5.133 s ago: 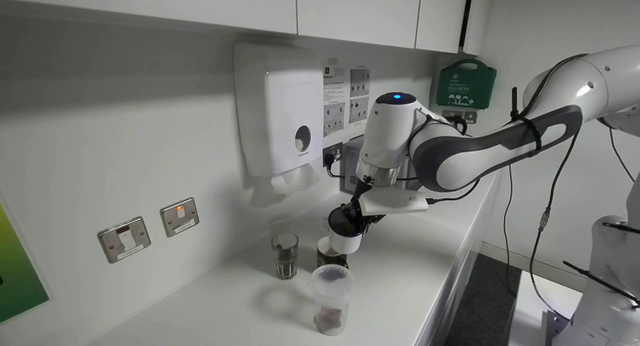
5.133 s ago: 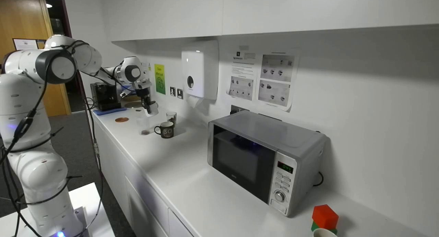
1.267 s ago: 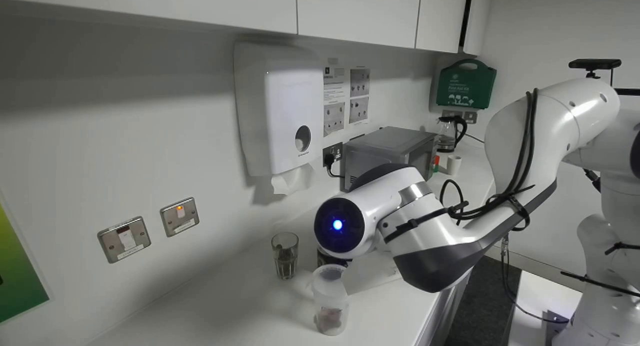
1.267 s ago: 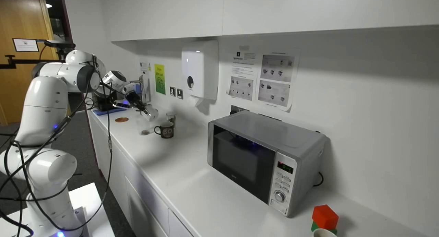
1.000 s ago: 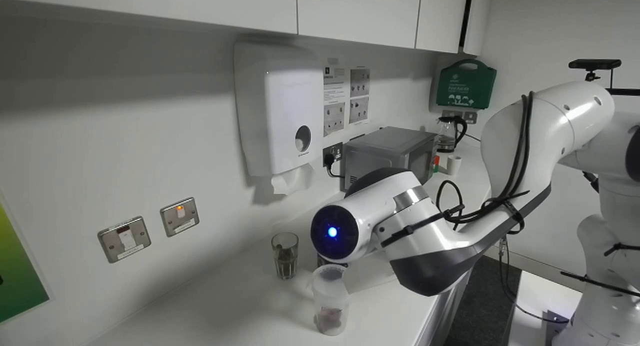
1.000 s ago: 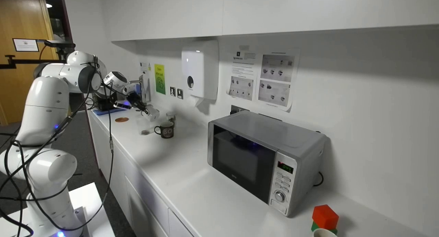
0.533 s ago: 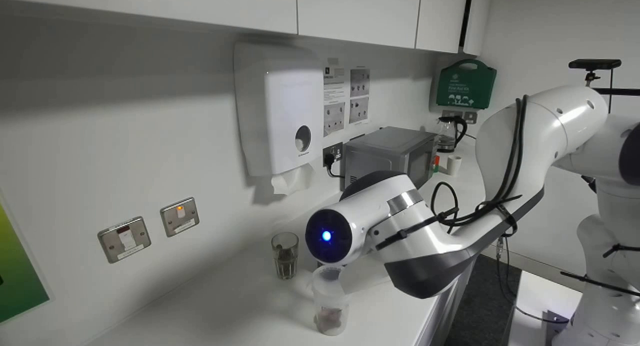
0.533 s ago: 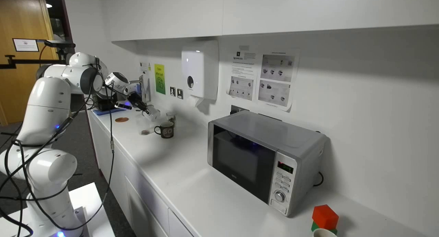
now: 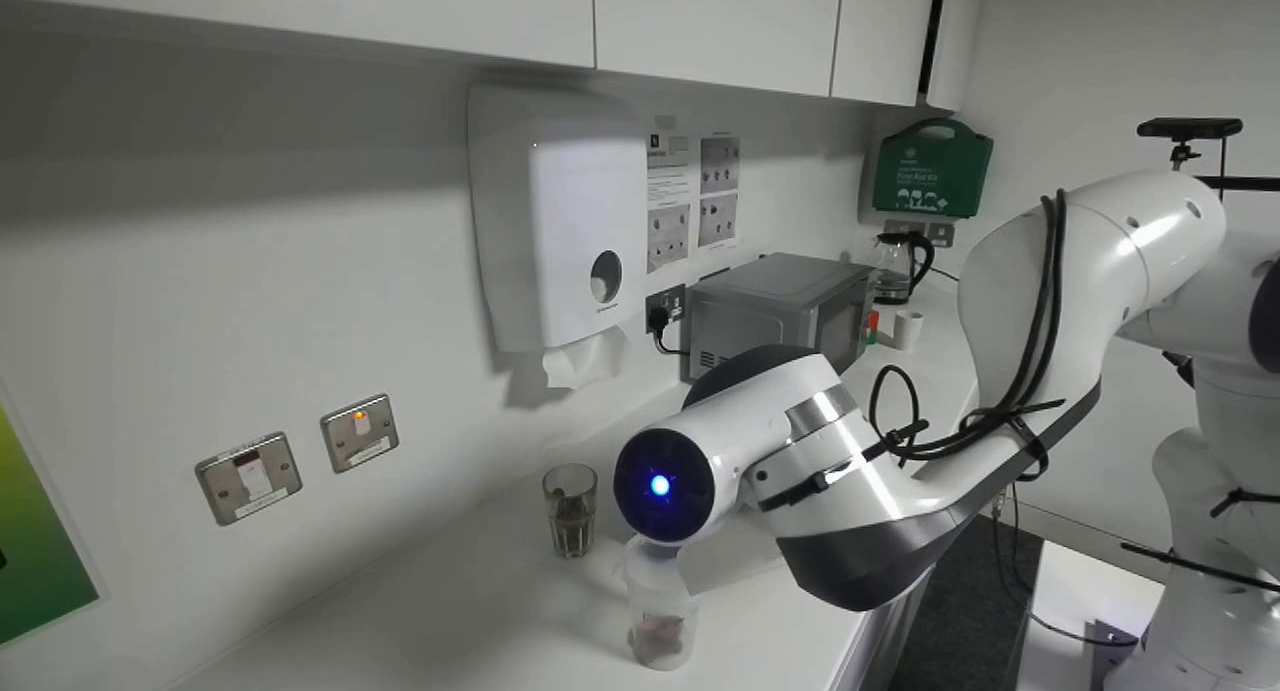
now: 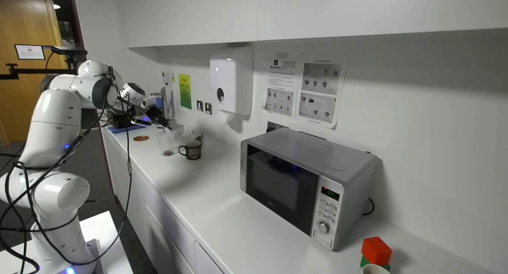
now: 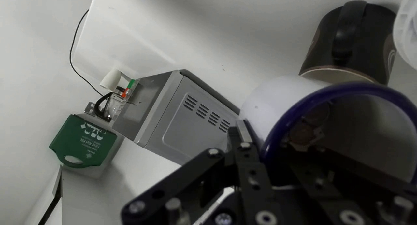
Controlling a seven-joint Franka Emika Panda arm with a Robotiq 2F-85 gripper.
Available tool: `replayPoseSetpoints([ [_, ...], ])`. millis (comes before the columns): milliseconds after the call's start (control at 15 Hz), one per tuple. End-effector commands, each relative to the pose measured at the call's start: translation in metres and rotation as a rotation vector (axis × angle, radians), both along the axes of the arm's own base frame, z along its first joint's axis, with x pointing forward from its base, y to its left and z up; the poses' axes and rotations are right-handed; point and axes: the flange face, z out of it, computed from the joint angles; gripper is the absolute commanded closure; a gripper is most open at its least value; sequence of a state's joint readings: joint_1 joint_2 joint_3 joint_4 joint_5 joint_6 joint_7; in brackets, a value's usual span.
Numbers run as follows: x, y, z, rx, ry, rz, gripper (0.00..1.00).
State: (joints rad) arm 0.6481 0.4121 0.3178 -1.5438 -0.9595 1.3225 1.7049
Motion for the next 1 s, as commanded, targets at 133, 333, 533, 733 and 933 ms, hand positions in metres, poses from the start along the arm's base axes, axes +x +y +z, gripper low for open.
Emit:
replayPoseSetpoints([
  [133,0.0001,0.0065,0.0180,-0.060,-0.023,0.034,0.98],
  [333,0.0000,0.0076,0.0188,-0.074,-0.028,0.057,0.98],
  [533,0.0008,0.0086,0.0202,-0.091,-0.019,0.084,0.98],
  [733,0.0022,0.0090,0.0208,-0.101,-0.002,0.109,0.98],
  [933,0.0023,0.0100,0.0208,-0.105,0.020,0.133,0.98],
])
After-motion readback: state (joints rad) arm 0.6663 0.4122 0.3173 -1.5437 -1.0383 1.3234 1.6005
